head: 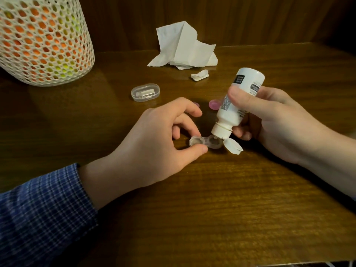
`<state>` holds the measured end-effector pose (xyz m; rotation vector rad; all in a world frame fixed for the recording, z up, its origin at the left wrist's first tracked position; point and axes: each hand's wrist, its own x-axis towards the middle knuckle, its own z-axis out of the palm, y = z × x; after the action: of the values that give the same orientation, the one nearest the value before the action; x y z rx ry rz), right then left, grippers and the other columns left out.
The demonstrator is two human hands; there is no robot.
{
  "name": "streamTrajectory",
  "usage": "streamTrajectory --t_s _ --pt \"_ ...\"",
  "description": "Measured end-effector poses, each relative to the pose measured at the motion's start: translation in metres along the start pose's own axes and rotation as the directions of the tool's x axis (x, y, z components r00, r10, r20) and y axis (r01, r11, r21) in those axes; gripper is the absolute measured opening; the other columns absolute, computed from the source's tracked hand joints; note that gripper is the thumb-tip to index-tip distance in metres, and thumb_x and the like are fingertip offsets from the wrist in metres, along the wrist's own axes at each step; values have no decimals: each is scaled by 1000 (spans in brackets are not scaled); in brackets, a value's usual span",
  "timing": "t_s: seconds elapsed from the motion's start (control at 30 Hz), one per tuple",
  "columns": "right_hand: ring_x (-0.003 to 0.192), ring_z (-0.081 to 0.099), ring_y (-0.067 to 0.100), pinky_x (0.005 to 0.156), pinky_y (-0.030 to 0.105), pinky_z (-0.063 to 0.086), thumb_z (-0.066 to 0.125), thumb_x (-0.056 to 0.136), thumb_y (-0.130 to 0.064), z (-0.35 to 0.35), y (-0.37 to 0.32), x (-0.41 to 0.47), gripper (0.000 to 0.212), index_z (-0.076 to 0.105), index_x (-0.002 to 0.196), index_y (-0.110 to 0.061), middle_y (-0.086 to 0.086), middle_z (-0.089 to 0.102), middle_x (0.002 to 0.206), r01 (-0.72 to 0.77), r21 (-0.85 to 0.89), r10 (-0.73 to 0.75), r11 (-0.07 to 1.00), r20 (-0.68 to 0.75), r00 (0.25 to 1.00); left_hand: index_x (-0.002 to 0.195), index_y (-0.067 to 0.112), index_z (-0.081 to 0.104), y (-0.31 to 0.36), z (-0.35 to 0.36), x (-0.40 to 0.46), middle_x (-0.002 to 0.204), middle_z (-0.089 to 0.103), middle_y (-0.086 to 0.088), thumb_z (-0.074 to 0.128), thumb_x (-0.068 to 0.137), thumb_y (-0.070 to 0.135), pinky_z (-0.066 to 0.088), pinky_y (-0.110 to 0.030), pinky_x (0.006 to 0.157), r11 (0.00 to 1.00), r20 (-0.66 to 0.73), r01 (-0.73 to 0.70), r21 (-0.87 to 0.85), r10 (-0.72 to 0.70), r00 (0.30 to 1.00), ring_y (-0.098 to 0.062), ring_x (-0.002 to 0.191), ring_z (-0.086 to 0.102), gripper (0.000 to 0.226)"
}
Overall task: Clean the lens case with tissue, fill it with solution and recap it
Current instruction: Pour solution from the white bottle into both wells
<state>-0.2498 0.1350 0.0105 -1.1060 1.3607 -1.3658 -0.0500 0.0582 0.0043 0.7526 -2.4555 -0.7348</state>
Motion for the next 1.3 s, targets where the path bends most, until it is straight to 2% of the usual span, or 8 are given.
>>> streamTrajectory --t_s 0.27,0.57,1.0,1.3 --pt "55 56 12 48 20 43 68 89 -42 -1 3 2 19 74 84 -24 26 72 115 -14 71 14 997 -1 1000 128 25 60 -3 0 1 91 73 19 80 76 41 53 -27 67 1000 7 -23 -10 23 1000 -14 77 66 58" --pt "55 56 11 48 20 42 68 90 -43 -2 4 3 21 72 85 -23 31 67 118 -9 71 8 997 15 1000 126 23 61 -7 -1 2 92 74 18 80 76 39 55 -30 66 999 18 -23 -36 24 1000 -15 77 66 56" --pt "55 56 11 48 20 42 68 89 -43 -1 2 3 20 74 85 -24 27 70 118 -23 67 22 998 13 1000 125 22 62 -9 -1 3 92 74 16 81 76 37 56 -33 65 998 18 -28 -48 29 999 -15 75 66 55" --pt "54 56 11 48 21 41 69 87 -43 -1 2 3 21 72 87 -22 27 70 118 -27 53 26 998 20 999 124 23 62 -9 -1 3 92 74 17 82 77 36 55 -29 64 999 23 -19 -51 20 1000 -14 75 66 54"
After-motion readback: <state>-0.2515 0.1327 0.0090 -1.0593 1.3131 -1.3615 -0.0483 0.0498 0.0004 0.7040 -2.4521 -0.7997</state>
